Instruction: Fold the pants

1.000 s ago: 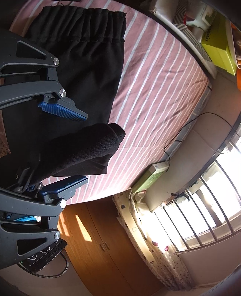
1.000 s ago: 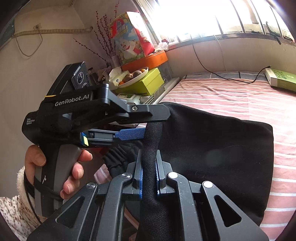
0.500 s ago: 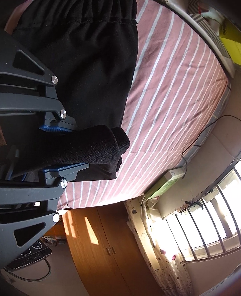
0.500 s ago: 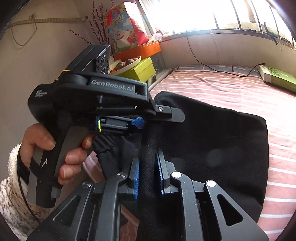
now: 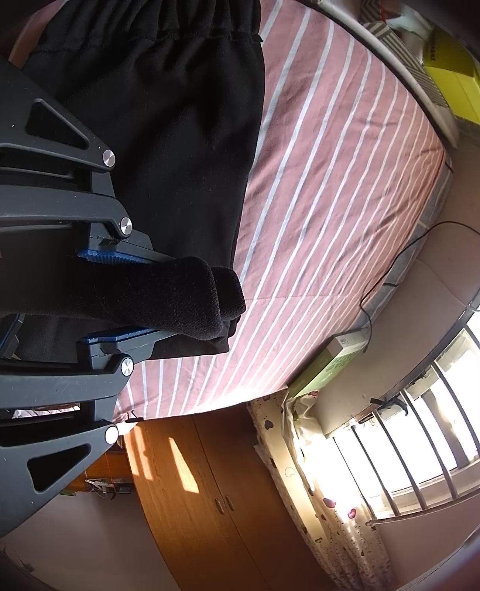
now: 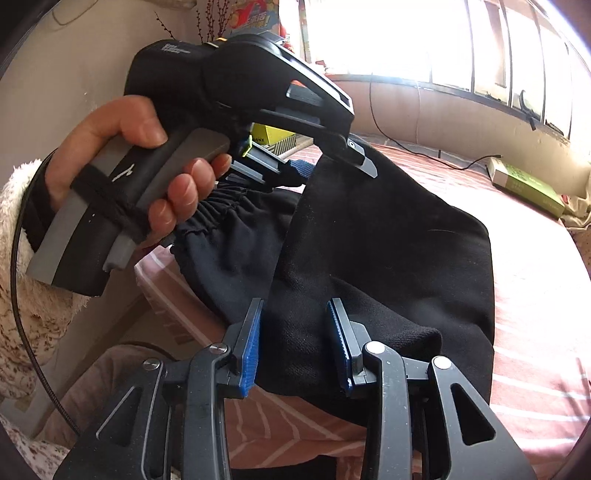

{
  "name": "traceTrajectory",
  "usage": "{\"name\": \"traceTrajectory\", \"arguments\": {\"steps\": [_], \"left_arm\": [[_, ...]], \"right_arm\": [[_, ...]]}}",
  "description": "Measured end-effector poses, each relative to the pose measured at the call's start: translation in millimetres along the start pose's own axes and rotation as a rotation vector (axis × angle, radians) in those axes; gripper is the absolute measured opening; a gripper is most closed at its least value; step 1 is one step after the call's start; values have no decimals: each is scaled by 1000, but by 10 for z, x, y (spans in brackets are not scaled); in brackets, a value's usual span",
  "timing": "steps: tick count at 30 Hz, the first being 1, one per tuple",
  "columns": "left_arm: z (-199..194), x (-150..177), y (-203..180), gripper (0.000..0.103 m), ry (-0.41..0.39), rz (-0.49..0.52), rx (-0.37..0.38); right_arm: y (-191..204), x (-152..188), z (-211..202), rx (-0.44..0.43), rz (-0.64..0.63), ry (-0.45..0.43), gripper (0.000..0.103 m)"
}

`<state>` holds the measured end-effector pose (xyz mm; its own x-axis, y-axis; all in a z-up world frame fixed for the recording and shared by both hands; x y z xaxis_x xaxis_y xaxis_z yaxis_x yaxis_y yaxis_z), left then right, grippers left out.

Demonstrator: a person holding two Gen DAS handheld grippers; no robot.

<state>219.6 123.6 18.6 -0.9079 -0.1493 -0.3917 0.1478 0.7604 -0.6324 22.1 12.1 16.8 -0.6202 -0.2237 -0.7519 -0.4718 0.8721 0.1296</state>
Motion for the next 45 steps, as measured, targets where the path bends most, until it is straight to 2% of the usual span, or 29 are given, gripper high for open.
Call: {"name": "traceTrajectory", "arguments": {"steps": [3, 8, 10, 12, 14, 20, 24, 29, 36, 45], "left_arm": [[17, -10, 2, 55, 6, 6, -15], [32, -15, -27, 55, 5, 11, -19], [31, -15, -32, 55, 8, 19, -17], [25, -21, -29, 55, 11, 33, -13], [0, -39, -32, 55, 9, 44, -7], [-281, -208, -84, 53, -44, 70, 55], [-517, -335, -41, 53, -87, 78, 58], [-788, -430, 107, 53, -131, 64, 42], [-1057, -463, 481, 53, -164, 42, -24], [-951, -446, 1149, 53, -138, -47, -38]], "right_arm": [[139, 73, 8, 81, -107, -41, 35], [193, 82, 85, 176, -132, -64, 35], [202, 95, 87, 185, -151, -74, 35], [210, 96, 59, 188, -158, -80, 23], [253, 70, 4, 156, -160, -88, 17], [348, -233, -122, 53, -124, -143, 15], [451, -458, -157, -34, -92, -161, 15], [663, -625, -101, -104, -106, -164, 15], [983, -727, 121, -177, -171, -138, 15], [1211, -717, 654, -222, -192, -44, 15]]}}
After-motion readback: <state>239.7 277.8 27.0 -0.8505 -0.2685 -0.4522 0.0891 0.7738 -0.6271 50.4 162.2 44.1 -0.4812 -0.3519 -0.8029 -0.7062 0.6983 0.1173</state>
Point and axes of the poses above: each gripper's, at about its wrist camera, not at the fingertips, and z roughly the way its jaws point, y to its left, x to its underside, the point moved 7 cm from there along z, roughly the way its jaws point, and after that the axes turned 5 degrees about z, right-handed, at the moved point
